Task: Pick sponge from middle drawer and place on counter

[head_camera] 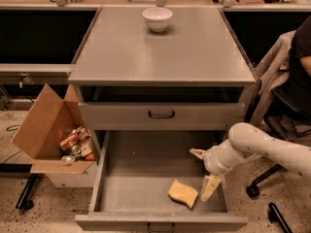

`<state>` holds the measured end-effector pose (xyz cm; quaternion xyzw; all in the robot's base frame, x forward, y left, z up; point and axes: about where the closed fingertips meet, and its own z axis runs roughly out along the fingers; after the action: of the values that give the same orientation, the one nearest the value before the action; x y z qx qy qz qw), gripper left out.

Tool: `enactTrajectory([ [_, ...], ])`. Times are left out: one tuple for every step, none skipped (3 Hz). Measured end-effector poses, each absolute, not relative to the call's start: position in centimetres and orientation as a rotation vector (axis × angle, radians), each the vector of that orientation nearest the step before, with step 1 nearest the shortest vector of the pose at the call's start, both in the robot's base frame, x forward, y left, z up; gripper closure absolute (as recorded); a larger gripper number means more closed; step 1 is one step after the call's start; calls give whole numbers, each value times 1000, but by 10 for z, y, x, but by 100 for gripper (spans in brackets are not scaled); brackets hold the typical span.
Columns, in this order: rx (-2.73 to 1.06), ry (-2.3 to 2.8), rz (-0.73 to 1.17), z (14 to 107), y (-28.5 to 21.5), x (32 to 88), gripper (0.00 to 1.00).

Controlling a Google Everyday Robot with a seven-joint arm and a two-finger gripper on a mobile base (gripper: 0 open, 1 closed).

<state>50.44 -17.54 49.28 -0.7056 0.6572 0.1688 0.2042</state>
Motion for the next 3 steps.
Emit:
enactTrajectory([
  [-1999,1825,449,467,-172,510,0],
  [-2008,1836,441,446,-168,517,0],
  [-2012,1867,427,418,-164,522,0],
])
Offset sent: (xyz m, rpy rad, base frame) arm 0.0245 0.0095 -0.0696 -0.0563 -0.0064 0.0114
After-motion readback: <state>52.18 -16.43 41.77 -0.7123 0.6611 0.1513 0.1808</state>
